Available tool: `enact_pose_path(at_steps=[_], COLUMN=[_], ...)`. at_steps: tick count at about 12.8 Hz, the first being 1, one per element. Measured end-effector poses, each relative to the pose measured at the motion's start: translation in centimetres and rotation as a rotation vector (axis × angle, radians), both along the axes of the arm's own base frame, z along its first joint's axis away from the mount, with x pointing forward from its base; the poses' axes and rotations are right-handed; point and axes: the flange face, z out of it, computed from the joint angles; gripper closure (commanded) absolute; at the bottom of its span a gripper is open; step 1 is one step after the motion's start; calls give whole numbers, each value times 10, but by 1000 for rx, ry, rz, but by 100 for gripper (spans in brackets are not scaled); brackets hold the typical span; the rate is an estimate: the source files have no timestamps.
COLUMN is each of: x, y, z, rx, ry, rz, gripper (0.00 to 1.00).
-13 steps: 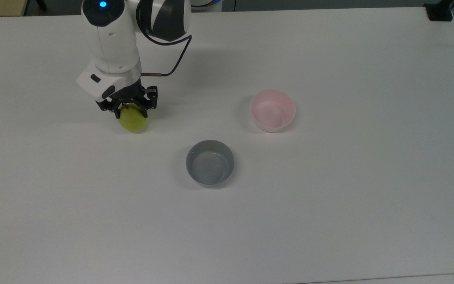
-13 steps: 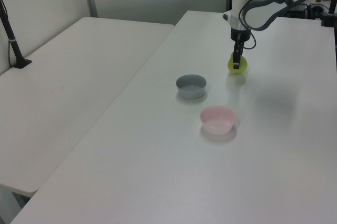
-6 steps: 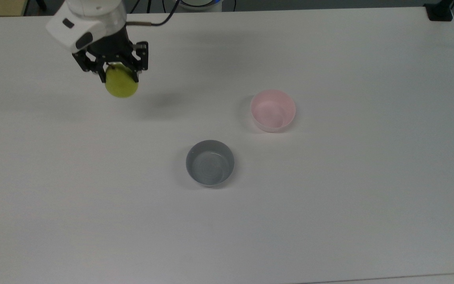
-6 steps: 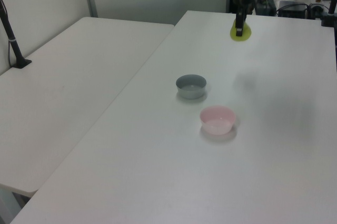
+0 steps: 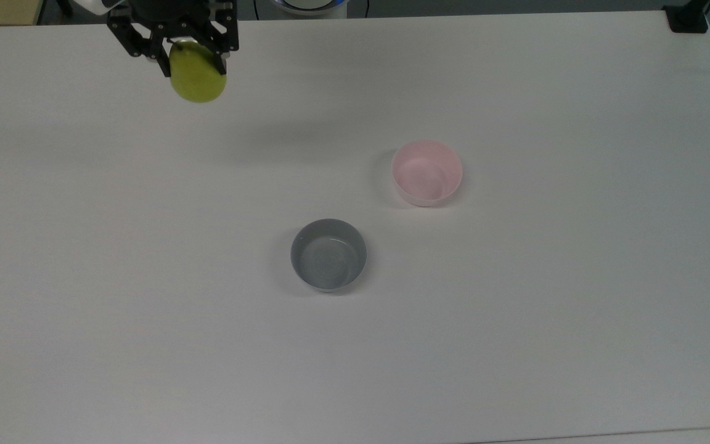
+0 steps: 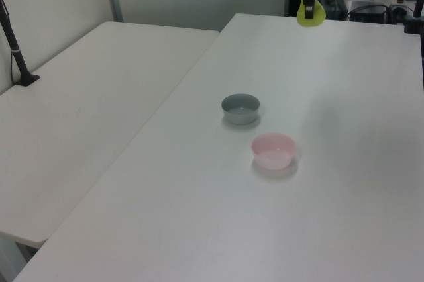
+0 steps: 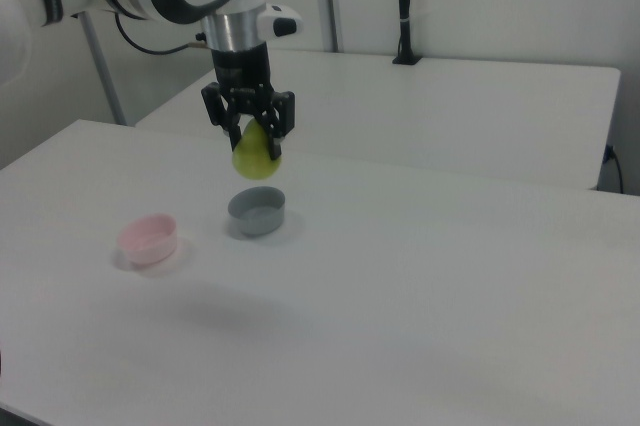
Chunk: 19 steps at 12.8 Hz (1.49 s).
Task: Place the pear in the bowl
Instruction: 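Lift the held pear up off the table, then carry the pear over the pink bowl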
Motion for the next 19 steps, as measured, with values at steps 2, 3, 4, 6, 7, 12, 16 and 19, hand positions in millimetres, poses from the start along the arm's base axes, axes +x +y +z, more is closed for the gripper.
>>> enact_pose_path(at_steps=[2,3,4,6,7,12,16,19], x=[-2,-5,-6,-12,-15,-30,-33,-36], y=[15,30,42,76,92,188,232,272], z=[10,18,22,29,29,-2,-57,-108], rx=[8,19,25,33,35,37,40,43], ry=[-14,-27,-33,-39,-36,-4,-27,-33], rz=[-21,-30,-34,-24,-14,25,87,152], gripper=[100,100,100,100,100,100,100,100])
